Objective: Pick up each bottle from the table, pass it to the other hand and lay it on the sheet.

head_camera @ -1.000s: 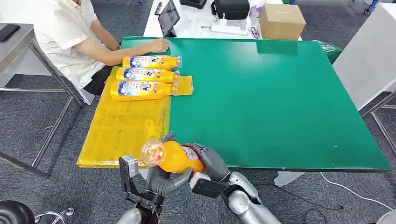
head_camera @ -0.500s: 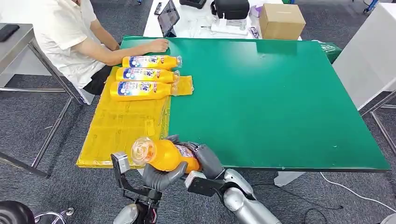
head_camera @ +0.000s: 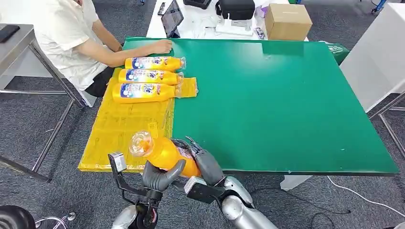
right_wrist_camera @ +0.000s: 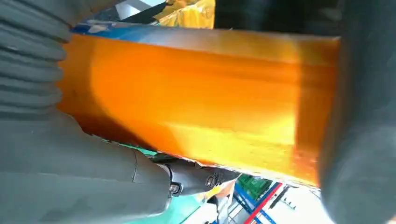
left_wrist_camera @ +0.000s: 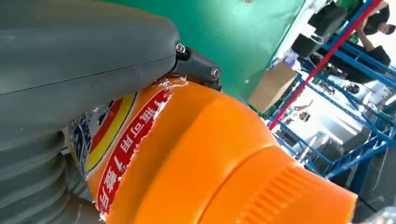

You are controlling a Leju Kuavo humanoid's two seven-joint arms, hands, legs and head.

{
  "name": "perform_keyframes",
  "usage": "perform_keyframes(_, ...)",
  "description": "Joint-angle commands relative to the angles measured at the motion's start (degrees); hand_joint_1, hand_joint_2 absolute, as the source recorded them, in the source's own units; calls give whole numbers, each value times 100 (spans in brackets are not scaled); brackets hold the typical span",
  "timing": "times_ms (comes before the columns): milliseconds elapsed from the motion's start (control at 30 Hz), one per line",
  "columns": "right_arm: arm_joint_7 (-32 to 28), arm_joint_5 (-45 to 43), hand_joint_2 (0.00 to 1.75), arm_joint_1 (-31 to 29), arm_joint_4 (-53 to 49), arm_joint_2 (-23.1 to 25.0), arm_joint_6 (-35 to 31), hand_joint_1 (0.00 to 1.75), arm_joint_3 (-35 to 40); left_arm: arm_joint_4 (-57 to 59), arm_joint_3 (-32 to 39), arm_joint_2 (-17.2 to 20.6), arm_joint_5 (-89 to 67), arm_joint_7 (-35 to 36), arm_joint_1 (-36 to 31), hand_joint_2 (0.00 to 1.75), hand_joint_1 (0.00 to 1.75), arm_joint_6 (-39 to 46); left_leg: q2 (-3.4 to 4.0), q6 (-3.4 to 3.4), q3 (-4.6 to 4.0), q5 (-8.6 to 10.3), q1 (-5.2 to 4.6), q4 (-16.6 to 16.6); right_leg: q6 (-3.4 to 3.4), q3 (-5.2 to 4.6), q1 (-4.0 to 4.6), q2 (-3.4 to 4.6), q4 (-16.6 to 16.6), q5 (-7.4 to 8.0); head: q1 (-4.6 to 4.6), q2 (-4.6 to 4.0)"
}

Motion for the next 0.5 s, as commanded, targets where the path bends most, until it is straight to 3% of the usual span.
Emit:
perform_keyframes(33, -356, 241, 0, 230, -320, 4, -1193, 0, 208, 447, 498, 79, -457, -448, -485, 175, 175, 1600, -2, 6, 21, -5, 2, -5, -15, 24, 6, -10, -6, -7, 0, 0)
perform_keyframes(100, -345, 402, 0, 358, -585, -47, -1780, 0, 255, 917, 490, 120, -1776, -1139, -862, 175, 173, 2832, -4, 6, 25, -6, 3, -5, -18, 29, 7, -12, -5, -8, 4, 0)
perform_keyframes(200, -290, 501, 0, 384, -693, -71, -1959, 0, 258, 1179, 606, 71, -2109, -1342, -1027, 175, 168, 3077, -8, 3, 13, 1, 2, -6, -13, 14, 6, -14, -4, -3, 0, 0)
perform_keyframes(267, -304, 950, 0, 488, -775, 124, -2488, 0, -168, 1337, 1687, -413, -4081, -1491, -965, 175, 173, 3220, -11, 5, 13, 2, 1, -6, -11, 16, 4, -16, -5, -3, 2, 0)
perform_keyframes(300, -394, 1218, 0, 603, -846, 270, -2488, 0, -487, 1249, 1831, -489, -4437, -1407, -937, 175, 175, 3220, -9, 9, 29, -2, 3, -7, -17, 35, 8, -17, -10, -5, 0, 0)
perform_keyframes(333, -450, 1414, 0, 693, -937, 391, -2488, 0, -780, 1147, 1858, -439, -4529, -1308, -938, 175, 175, 3220, 4, 6, 17, -2, 3, -3, -12, 19, 6, -2, -4, -2, 2, 0)
perform_keyframes(500, -450, 1414, 0, 693, -937, 391, -2488, 0, -780, 1147, 1858, -439, -4529, -1308, -938, 175, 175, 3220, 2, 6, 35, -7, 4, -7, -22, 38, 8, -12, -6, -9, 0, 0)
